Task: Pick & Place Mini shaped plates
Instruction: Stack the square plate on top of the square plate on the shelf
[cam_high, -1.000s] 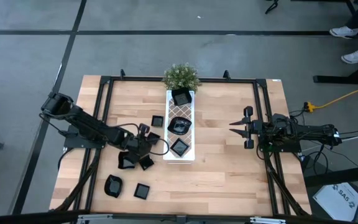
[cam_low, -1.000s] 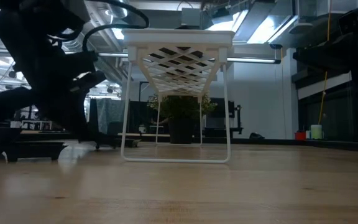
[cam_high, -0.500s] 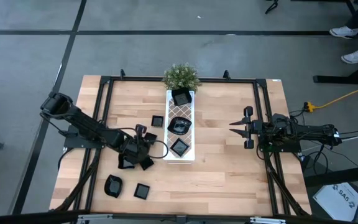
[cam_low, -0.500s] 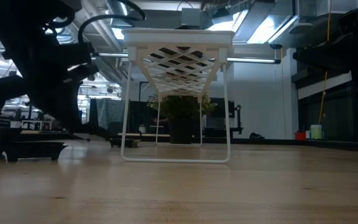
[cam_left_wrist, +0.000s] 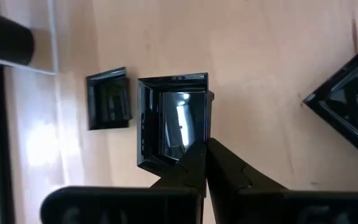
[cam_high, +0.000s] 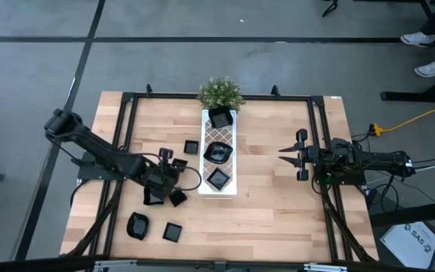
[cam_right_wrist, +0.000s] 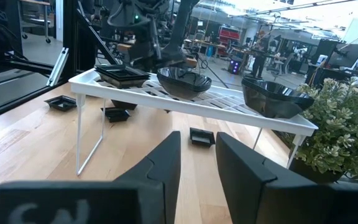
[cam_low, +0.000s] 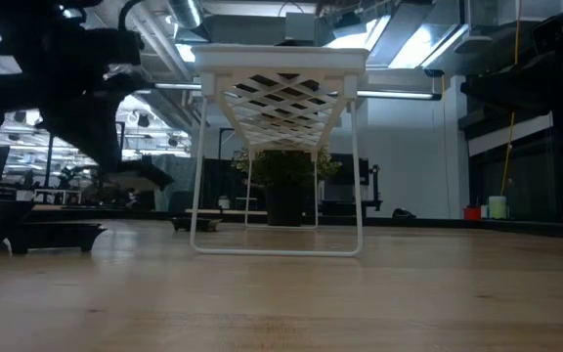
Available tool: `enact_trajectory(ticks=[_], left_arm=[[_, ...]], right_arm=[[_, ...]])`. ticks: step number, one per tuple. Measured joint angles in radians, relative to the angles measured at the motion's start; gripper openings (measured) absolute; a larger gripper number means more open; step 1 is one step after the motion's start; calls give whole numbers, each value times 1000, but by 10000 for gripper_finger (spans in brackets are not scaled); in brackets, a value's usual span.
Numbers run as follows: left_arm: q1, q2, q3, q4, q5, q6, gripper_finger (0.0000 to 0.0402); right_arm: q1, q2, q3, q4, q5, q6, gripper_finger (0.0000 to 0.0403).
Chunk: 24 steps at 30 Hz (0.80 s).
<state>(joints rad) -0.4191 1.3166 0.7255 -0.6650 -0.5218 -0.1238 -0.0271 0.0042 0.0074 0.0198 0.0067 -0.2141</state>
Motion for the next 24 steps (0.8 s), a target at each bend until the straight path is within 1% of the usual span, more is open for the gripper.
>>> enact_trajectory(ticks=[4, 8, 13, 19, 24], left_arm=[[0, -25, 27, -44, -33, -4, 2], [0, -45, 55, -78, -98, 3, 3], [0, -67, 81, -80, -167, 37, 3], [0, -83, 112, -80, -298, 80, 3], [0, -83, 135, -60, -407, 178, 2]], right_arm=[[0, 0, 0, 0, 0, 0, 102], [0, 0, 0, 0, 0, 0, 102], [0, 0, 0, 0, 0, 0, 102], [0, 0, 0, 0, 0, 0, 102], [0, 0, 0, 0, 0, 0, 102]])
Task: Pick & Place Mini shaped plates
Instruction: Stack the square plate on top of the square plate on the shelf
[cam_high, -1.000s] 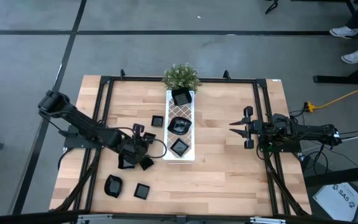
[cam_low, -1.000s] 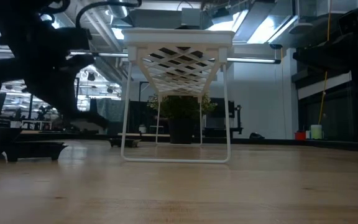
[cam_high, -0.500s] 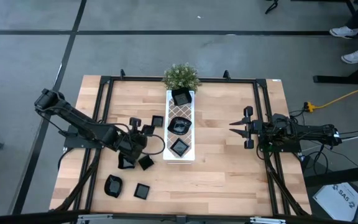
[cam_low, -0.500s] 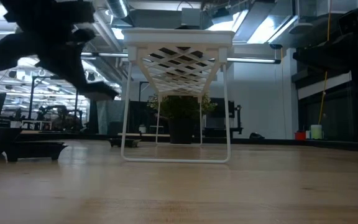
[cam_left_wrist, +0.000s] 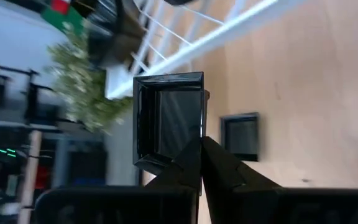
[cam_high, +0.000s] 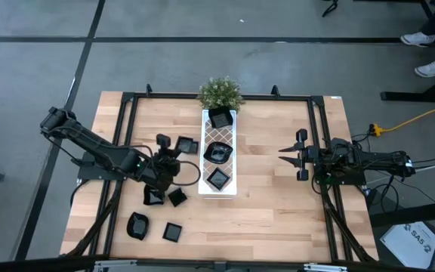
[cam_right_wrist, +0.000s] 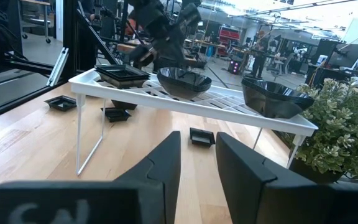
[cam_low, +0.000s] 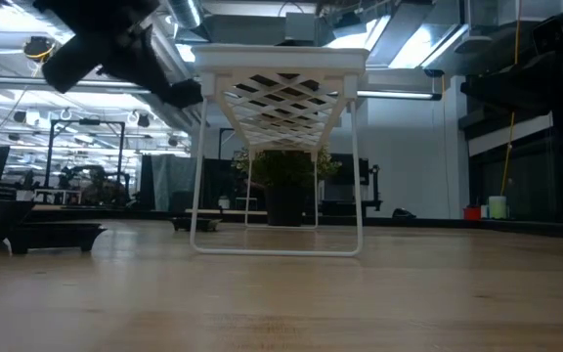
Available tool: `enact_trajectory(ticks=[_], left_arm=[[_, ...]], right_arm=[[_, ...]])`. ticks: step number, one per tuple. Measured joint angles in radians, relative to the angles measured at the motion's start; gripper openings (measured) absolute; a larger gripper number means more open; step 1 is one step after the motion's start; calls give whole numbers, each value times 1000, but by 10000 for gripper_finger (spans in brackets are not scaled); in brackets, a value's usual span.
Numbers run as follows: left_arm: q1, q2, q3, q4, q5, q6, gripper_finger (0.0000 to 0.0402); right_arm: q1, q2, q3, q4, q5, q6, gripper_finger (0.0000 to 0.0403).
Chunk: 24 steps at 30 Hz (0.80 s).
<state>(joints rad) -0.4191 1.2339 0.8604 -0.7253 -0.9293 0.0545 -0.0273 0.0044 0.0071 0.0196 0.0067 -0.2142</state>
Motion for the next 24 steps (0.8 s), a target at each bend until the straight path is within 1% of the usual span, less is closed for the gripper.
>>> enact_trajectory(ticks=[3, 8, 18, 24], left_arm=[[0, 0, 5, 35, -42, 72, 3], [0, 0, 5, 129, -74, 205, 3], [0, 0, 5, 402, -73, 527, 2], [0, 0, 5, 540, -35, 660, 3]], right_arm=[[0, 0, 0, 0, 0, 0, 102], [0, 0, 0, 0, 0, 0, 102], [0, 0, 0, 0, 0, 0, 102], [0, 0, 0, 0, 0, 0, 102]])
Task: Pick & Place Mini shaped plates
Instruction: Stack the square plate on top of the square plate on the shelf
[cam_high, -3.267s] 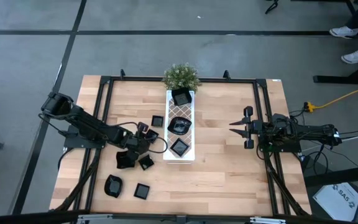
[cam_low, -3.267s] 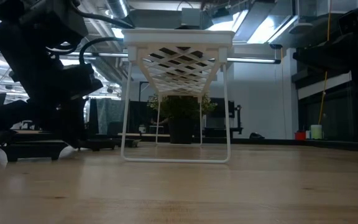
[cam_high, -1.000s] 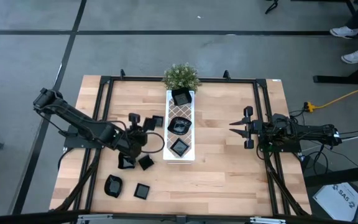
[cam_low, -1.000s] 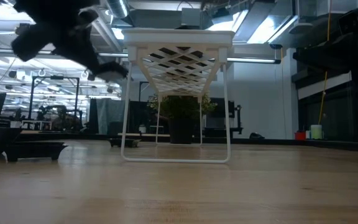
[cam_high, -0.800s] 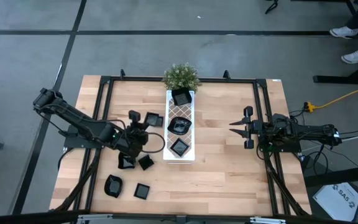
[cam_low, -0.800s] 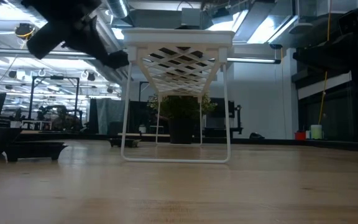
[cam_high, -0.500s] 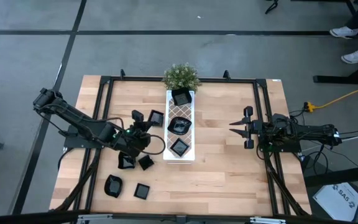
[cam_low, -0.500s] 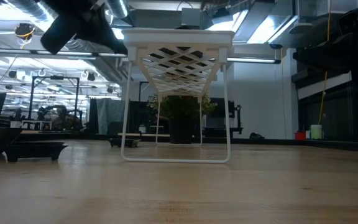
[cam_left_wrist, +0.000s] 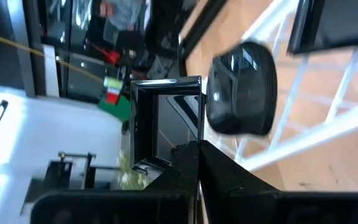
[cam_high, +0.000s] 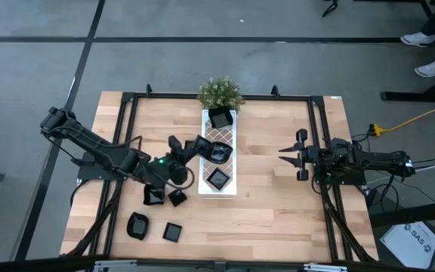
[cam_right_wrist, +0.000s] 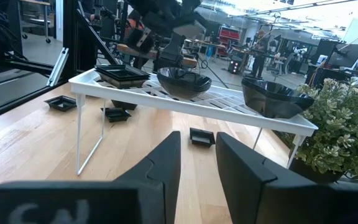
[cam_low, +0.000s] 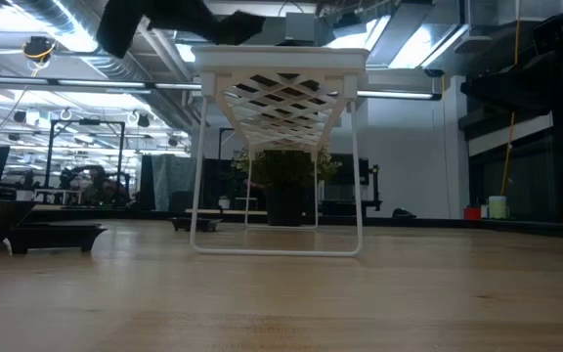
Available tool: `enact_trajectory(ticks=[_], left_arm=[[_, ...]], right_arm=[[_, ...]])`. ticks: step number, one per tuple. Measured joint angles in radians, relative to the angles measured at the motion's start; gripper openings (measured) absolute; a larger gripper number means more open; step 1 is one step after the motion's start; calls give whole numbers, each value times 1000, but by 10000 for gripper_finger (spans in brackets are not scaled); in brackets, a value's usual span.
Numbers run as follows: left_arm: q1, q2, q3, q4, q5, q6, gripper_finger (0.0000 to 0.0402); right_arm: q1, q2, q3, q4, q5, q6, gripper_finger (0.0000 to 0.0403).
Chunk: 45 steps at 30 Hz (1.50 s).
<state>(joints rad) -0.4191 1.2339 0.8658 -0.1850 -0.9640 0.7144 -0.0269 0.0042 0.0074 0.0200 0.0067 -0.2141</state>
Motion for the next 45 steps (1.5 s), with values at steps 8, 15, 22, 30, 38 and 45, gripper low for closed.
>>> enact_trajectory(ticks=[8, 15, 22, 30, 38, 45], left_arm=[[0, 0, 0, 118, 140, 71, 2], [1, 7, 0, 144, 249, 63, 2], [3, 68, 54, 100, 316, 1, 2], [2, 162, 182, -60, 384, -134, 2], [2, 242, 242, -109, 436, -217, 2], [1, 278, 261, -107, 444, -265, 3]], right_arm=[[0, 0, 0, 0, 0, 0, 102], [0, 0, 0, 0, 0, 0, 102], [0, 0, 0, 0, 0, 0, 102], [0, 0, 0, 0, 0, 0, 102], [0, 0, 0, 0, 0, 0, 102], [0, 0, 0, 0, 0, 0, 102]])
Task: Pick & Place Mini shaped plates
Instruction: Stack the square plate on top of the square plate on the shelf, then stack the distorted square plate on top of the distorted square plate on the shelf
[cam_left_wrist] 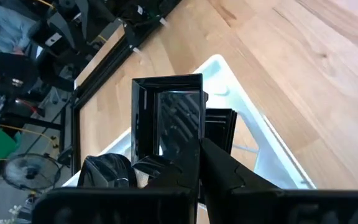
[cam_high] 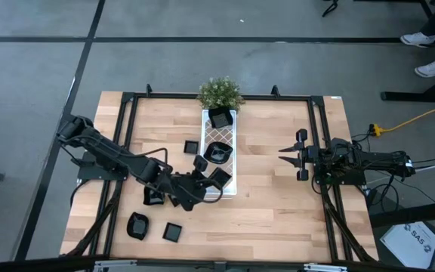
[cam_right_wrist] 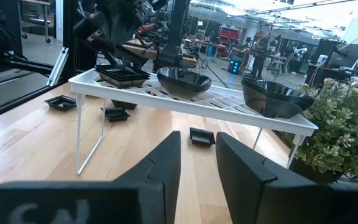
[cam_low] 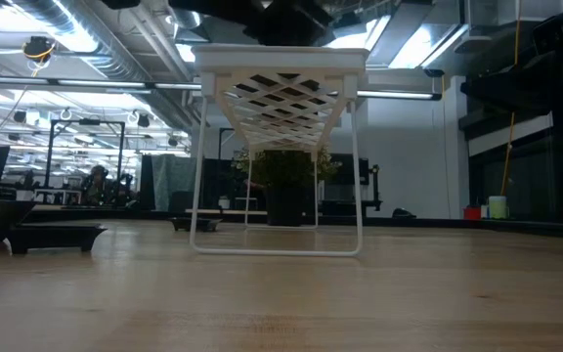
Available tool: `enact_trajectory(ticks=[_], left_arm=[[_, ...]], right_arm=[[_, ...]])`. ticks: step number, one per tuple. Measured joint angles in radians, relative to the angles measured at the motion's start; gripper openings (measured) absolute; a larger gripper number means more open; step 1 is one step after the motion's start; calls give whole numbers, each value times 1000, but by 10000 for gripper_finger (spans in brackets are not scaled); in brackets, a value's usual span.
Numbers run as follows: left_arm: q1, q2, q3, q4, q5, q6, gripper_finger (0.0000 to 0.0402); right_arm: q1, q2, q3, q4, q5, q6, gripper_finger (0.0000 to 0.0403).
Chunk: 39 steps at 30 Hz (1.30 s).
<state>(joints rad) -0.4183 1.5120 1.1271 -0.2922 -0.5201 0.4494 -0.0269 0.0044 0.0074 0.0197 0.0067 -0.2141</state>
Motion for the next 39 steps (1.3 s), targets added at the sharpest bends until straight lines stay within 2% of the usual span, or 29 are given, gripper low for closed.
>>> enact_trajectory(ticks=[11, 26, 33, 39], left_arm=[[1, -1, 0, -29, -4, -71, 12], [1, -20, 9, -54, -38, -81, 92], [-10, -73, 64, -227, 6, -228, 104], [-62, -121, 66, -348, 68, -437, 100]], right_arm=[[0, 0, 0, 0, 0, 0, 102], [0, 0, 0, 0, 0, 0, 102], [0, 0, 0, 0, 0, 0, 102], [0, 0, 0, 0, 0, 0, 102]])
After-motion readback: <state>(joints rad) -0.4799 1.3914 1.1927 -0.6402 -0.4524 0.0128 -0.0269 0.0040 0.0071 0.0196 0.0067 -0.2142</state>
